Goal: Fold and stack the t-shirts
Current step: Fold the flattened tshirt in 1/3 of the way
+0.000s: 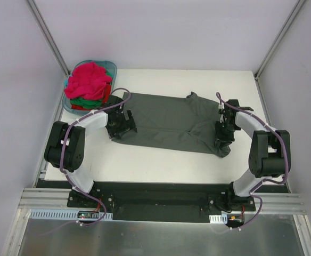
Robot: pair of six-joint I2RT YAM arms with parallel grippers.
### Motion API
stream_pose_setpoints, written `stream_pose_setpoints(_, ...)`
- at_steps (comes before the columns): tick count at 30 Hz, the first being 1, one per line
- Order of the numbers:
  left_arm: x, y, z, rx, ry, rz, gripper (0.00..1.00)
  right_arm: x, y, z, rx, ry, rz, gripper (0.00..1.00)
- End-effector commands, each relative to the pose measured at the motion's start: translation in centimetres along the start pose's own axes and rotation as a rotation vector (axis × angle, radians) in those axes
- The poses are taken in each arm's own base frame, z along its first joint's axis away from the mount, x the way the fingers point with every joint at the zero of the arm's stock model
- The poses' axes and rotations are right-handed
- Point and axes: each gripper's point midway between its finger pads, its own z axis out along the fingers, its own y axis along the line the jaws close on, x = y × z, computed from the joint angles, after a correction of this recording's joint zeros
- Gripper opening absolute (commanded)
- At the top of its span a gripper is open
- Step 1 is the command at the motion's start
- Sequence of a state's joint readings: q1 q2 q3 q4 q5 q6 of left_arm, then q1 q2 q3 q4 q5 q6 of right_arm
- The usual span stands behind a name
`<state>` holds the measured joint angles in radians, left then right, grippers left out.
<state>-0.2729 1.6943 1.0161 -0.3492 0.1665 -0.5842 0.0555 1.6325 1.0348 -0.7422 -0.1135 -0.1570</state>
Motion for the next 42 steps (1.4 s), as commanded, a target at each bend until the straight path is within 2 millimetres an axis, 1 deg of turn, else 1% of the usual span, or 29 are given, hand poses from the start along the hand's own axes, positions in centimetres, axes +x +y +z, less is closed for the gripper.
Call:
stream_pose_setpoints(1,1.6,2.3,0.6,-0.071,0.061,-0.002,0.99,-1.2,-0.1,0.1,0.020,-0.015,-0.005,0.33)
stream_pose_setpoints(7,1.6,2.3,0.6,-0.069,0.062,0.001,0.99,-2.6,-0.3,0.6,0.039,-0.019,-0.013,0.33)
stream_pose_setpoints(10,1.6,2.4,0.6,-0.072,0.061,0.003,0.99,-2.8,-1.0,0.6,0.079,-0.027,-0.013,0.33)
stream_pose_setpoints(11,1.6,2.4,0.5,-0.072,0.060,0.002,0.99,-2.8,-1.1,0.7,0.081,-0.024,-0.015,0.31)
stream_pose_setpoints(13,1.6,2.3,0.6,-0.072,0.060,0.002,0.99,-2.6,-1.0,0.7,0.073,-0.017,-0.017,0.25)
stream_pose_setpoints(14,1.6,2.4,0.6,-0.073,0.063,0.003,0.99,-2.5,-1.0,0.8,0.074,-0.011,-0.015,0.25)
stream_pose_setpoints(15,1.7,2.3,0.6,-0.071,0.065,0.001,0.99,-2.3,-1.1,0.9,0.079,-0.004,-0.011,0.22)
stream_pose_setpoints(17,1.6,2.4,0.7,-0.072,0.064,0.001,0.99,-2.1,-1.4,0.9,0.098,0.001,-0.006,0.14)
stream_pose_setpoints(18,1.6,2.4,0.7,-0.072,0.064,0.002,0.99,-2.0,-1.5,0.9,0.105,0.002,-0.006,0.08)
stream_pose_setpoints(20,1.6,2.5,0.7,-0.077,0.063,0.001,0.99,-2.0,-1.5,0.8,0.104,0.001,-0.006,0.01)
stream_pose_setpoints(22,1.5,2.6,0.7,-0.082,0.057,0.005,0.99,-2.4,-1.4,0.4,0.105,-0.022,-0.007,0.01)
stream_pose_setpoints(23,1.5,2.6,0.7,-0.085,0.055,0.005,0.99,-2.8,-2.1,0.2,0.139,-0.039,-0.005,0.01)
stream_pose_setpoints(26,1.4,2.7,0.6,-0.089,0.050,0.005,0.99,-3.7,-2.5,-1.0,0.176,-0.077,-0.002,0.01)
stream_pose_setpoints(28,1.4,2.8,0.7,-0.092,0.050,0.004,0.99,-4.0,-2.7,-1.6,0.193,-0.082,-0.006,0.01)
stream_pose_setpoints(31,1.4,2.9,0.7,-0.092,0.055,0.000,0.99,-4.4,-3.1,-2.0,0.214,-0.084,-0.011,0.01)
stream_pose_setpoints(36,1.5,3.1,0.8,-0.094,0.060,-0.007,0.99,-4.6,-3.4,-1.7,0.237,-0.065,-0.013,0.01)
stream_pose_setpoints(37,1.4,3.0,0.8,-0.092,0.059,-0.008,0.99,-4.7,-3.7,-1.5,0.251,-0.060,-0.008,0.01)
stream_pose_setpoints(40,1.5,3.1,0.8,-0.094,0.064,-0.009,0.99,-5.2,-5.2,-1.6,0.349,-0.067,-0.001,0.01)
stream_pose_setpoints(42,1.5,3.2,0.8,-0.095,0.062,-0.012,0.99,-5.8,-5.5,-1.4,0.363,-0.085,-0.008,0.01)
